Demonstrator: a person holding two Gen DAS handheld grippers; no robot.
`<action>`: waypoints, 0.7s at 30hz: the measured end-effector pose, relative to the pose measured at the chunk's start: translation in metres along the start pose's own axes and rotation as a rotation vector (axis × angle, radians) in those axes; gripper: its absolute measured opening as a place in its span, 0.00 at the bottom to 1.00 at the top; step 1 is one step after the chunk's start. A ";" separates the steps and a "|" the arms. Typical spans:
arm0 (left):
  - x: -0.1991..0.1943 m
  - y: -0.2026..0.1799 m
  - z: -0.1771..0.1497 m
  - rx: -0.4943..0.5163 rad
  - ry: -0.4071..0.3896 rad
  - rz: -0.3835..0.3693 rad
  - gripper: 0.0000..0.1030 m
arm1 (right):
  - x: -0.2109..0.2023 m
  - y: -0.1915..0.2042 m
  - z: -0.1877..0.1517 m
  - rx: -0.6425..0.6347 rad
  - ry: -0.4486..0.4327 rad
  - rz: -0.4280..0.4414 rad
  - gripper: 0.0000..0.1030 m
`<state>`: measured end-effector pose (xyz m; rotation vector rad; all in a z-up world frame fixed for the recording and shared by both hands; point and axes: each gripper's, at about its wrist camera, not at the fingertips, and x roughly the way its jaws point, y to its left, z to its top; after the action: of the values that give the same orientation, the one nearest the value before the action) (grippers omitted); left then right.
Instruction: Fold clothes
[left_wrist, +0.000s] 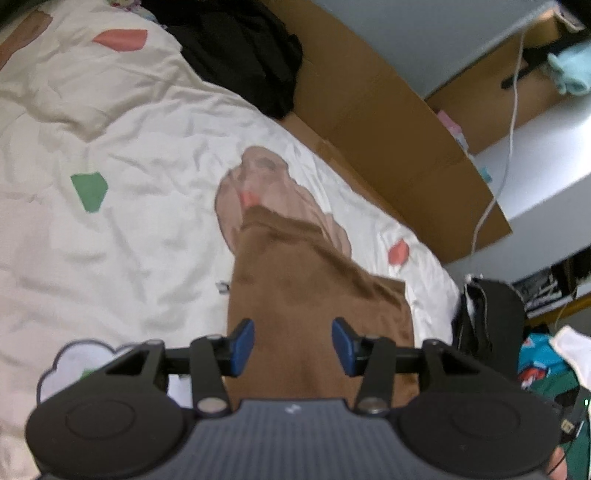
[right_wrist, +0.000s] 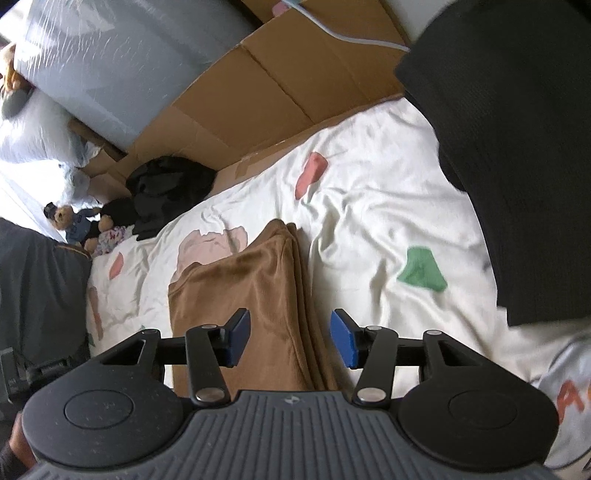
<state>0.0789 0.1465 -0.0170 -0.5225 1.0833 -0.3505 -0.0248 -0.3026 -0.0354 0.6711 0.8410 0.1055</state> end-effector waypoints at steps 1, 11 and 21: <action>0.003 0.003 0.003 0.001 -0.003 0.005 0.48 | 0.003 0.002 0.004 -0.010 0.000 -0.001 0.52; 0.022 0.027 0.014 0.010 0.034 0.037 0.48 | 0.032 0.010 0.017 -0.030 0.015 -0.024 0.52; 0.040 0.048 0.016 -0.024 0.051 -0.023 0.49 | 0.074 0.022 0.028 -0.069 0.059 -0.025 0.52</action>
<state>0.1114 0.1696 -0.0682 -0.5504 1.1332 -0.3728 0.0489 -0.2748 -0.0574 0.5948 0.8986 0.1323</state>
